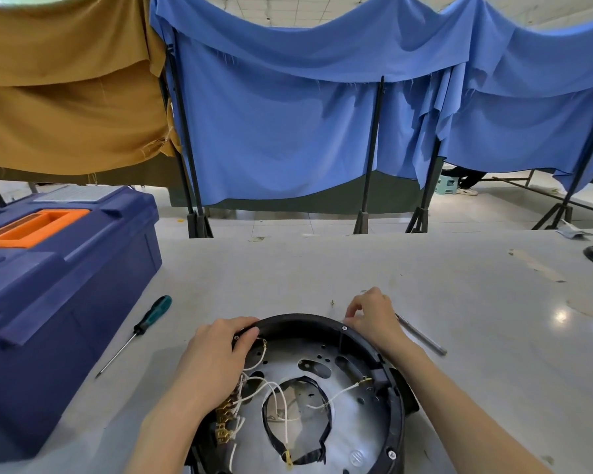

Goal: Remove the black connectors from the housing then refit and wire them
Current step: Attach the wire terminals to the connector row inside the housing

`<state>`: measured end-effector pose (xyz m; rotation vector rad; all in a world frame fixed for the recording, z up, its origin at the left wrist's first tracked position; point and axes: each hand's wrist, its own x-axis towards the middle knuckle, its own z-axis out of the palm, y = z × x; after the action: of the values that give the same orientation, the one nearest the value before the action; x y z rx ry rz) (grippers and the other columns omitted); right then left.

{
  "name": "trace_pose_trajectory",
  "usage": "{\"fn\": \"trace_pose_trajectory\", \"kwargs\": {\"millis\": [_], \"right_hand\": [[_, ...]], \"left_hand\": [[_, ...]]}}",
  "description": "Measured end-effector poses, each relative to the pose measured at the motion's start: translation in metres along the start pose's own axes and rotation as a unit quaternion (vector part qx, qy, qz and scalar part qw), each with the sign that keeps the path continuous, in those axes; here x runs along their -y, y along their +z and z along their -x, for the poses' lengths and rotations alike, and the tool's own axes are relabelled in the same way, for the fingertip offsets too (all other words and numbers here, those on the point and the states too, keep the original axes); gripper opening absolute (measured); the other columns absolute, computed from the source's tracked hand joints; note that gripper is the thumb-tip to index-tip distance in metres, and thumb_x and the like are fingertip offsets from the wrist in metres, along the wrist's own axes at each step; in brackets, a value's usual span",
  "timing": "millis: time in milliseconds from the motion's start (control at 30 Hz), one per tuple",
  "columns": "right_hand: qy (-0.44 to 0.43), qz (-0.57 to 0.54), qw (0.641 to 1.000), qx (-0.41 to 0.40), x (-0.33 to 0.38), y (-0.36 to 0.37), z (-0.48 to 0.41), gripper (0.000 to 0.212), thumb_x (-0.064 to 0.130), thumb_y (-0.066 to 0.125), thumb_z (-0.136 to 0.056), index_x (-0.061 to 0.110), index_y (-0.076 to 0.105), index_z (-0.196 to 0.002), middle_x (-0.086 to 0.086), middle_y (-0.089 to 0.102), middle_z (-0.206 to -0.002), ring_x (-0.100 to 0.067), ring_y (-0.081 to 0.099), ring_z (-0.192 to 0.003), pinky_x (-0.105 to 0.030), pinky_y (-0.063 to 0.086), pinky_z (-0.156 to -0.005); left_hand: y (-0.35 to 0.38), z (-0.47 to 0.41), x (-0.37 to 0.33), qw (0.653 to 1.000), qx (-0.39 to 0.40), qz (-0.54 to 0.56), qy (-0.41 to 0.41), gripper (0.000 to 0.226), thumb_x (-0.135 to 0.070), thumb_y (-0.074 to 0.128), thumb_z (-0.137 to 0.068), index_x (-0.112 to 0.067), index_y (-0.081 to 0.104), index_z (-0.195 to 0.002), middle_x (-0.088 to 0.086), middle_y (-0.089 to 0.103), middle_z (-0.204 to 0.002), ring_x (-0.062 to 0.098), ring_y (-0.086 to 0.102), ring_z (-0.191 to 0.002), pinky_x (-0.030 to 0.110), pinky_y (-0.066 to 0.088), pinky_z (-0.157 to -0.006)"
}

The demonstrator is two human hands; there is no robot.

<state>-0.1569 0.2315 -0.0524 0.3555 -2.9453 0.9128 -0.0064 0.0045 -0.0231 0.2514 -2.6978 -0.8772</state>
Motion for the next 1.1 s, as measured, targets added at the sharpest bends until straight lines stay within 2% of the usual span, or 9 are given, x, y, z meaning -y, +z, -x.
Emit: {"fn": "trace_pose_trajectory", "kwargs": {"millis": [67,133,267,367,467,633,700,933,1100], "right_hand": [[0.010,-0.060,0.998,-0.011,0.000,-0.006,0.004,0.009,0.011,0.066,-0.087,0.014,0.064,-0.079,-0.009,0.061,-0.101,-0.024,0.054,-0.097,-0.028,0.039,-0.081],[0.023,-0.188,0.982,-0.022,0.004,-0.019,0.013,0.009,0.006,0.063,-0.090,0.008,0.062,-0.081,-0.008,0.066,-0.083,-0.021,0.057,-0.076,-0.023,0.043,-0.065],[-0.041,-0.345,0.938,0.009,0.029,-0.053,0.037,0.010,-0.001,0.064,-0.088,-0.002,0.062,-0.078,-0.015,0.066,-0.062,-0.020,0.054,-0.046,-0.017,0.036,-0.041],[-0.106,-0.371,0.921,0.043,0.054,-0.071,0.053,0.007,-0.002,0.069,-0.083,-0.003,0.067,-0.077,-0.017,0.069,-0.063,-0.021,0.059,-0.048,-0.022,0.041,-0.043],[-0.156,-0.377,0.909,0.089,0.075,-0.082,0.069,0.006,-0.002,0.072,-0.081,-0.005,0.068,-0.078,-0.019,0.070,-0.066,-0.025,0.065,-0.052,-0.025,0.050,-0.048],[-0.215,-0.377,0.889,0.147,0.094,-0.086,0.087,0.007,-0.002,0.075,-0.079,-0.003,0.069,-0.082,-0.021,0.071,-0.068,-0.027,0.069,-0.056,-0.028,0.057,-0.055],[-0.209,-0.380,0.888,0.155,0.094,-0.089,0.088,0.012,-0.005,0.075,-0.077,-0.004,0.068,-0.086,-0.022,0.072,-0.074,-0.028,0.071,-0.060,-0.028,0.059,-0.060],[-0.169,-0.400,0.888,0.153,0.083,-0.093,0.087,0.006,-0.012,0.062,-0.085,-0.010,0.065,-0.090,-0.024,0.072,-0.080,-0.033,0.071,-0.064,-0.027,0.057,-0.058],[-0.164,-0.374,0.900,0.150,0.084,-0.092,0.086,0.005,-0.005,0.063,-0.088,-0.009,0.065,-0.088,-0.023,0.072,-0.077,-0.031,0.069,-0.060,-0.028,0.056,-0.056]], "left_hand": [[0.000,0.000,0.000,1.000,0.000,-0.001,0.001,0.031,-0.037,0.048,-0.098,-0.033,0.061,-0.126,-0.009,0.067,-0.118,0.012,0.058,-0.111,0.024,0.043,-0.092],[0.000,0.000,0.000,1.000,0.002,0.002,0.000,0.031,-0.037,0.048,-0.098,-0.033,0.061,-0.125,-0.010,0.066,-0.117,0.011,0.057,-0.110,0.022,0.041,-0.090],[-0.004,0.002,-0.005,0.999,0.017,0.037,0.001,0.031,-0.035,0.052,-0.097,-0.031,0.061,-0.127,-0.008,0.066,-0.121,0.009,0.058,-0.113,0.022,0.041,-0.096],[-0.012,0.004,-0.016,0.998,-0.005,0.065,0.010,0.044,-0.041,0.059,-0.091,-0.038,0.052,-0.134,-0.014,0.062,-0.123,0.004,0.053,-0.118,0.025,0.037,-0.100],[-0.025,0.009,-0.040,0.983,-0.045,0.164,0.069,0.048,-0.040,0.068,-0.083,-0.044,0.054,-0.129,-0.021,0.066,-0.108,-0.005,0.059,-0.105,0.019,0.043,-0.092],[-0.035,0.021,-0.068,0.964,-0.018,0.242,0.110,0.010,-0.021,0.070,-0.084,-0.026,0.076,-0.090,-0.009,0.074,-0.071,0.005,0.070,-0.067,0.011,0.050,-0.066],[-0.035,0.022,-0.068,0.959,-0.008,0.266,0.097,0.009,-0.013,0.068,-0.086,-0.017,0.076,-0.081,-0.001,0.073,-0.065,0.013,0.069,-0.057,0.011,0.048,-0.058],[-0.041,0.019,-0.062,0.960,0.024,0.272,0.057,0.011,-0.014,0.066,-0.088,-0.016,0.073,-0.079,0.001,0.073,-0.066,0.017,0.070,-0.057,0.018,0.050,-0.054],[-0.042,0.020,-0.062,0.960,0.034,0.273,0.054,0.011,-0.012,0.066,-0.088,-0.014,0.073,-0.080,0.002,0.073,-0.067,0.017,0.070,-0.059,0.013,0.048,-0.054]]}}
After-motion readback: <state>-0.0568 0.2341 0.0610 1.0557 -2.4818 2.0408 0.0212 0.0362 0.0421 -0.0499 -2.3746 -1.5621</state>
